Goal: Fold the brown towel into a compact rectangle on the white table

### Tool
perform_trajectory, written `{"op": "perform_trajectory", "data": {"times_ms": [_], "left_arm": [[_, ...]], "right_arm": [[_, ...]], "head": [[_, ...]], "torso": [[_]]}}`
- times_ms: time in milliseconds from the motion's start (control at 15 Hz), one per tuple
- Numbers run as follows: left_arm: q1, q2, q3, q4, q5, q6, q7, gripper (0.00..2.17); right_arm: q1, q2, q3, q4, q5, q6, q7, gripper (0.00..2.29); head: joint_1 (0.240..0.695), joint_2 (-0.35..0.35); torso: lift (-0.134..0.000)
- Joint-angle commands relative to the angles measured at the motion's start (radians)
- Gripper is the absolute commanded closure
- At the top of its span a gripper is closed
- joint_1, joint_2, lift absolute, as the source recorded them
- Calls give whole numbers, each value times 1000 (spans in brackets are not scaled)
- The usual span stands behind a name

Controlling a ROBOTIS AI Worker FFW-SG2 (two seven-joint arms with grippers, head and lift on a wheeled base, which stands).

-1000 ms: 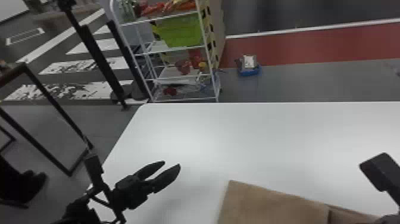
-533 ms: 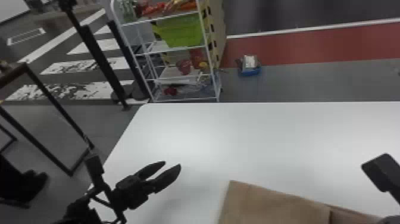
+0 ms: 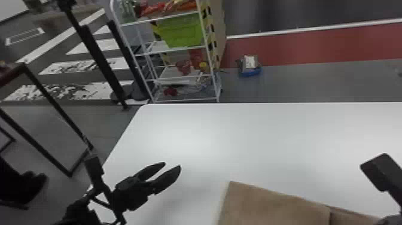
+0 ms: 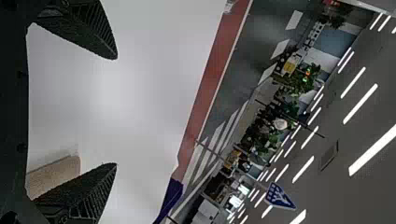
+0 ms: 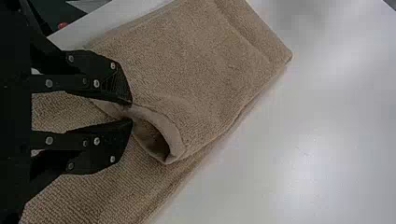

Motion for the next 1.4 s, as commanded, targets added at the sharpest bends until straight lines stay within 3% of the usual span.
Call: {"op": "perform_trajectory", "data": {"times_ms": [0, 400, 800, 1067, 1333], "left_arm": [[-1, 1, -1, 1, -1, 0, 0, 63], [-5, 1, -3, 1, -3, 0, 0, 63], [-8, 1, -3, 1, -5, 0, 0, 63], [-6, -1, -3, 1, -3, 0, -2, 63], [-12, 1, -4, 1, -3, 0, 0, 63]], "right_arm": [[-5, 3, -1, 1, 0, 8, -3, 1031], [-10, 23, -24, 8, -29, 8, -37, 1028], [-16, 64, -52, -34, -78, 8, -44, 1028], [15, 51, -90, -118, -103, 8, -38, 1028], [107, -8, -200, -253, -129, 8, -24, 1028]], "head": [[695, 329], [695, 324], [695, 338], [695, 350], [695, 339]], "torso": [[-124], [-124], [-124], [-124], [-124]]}}
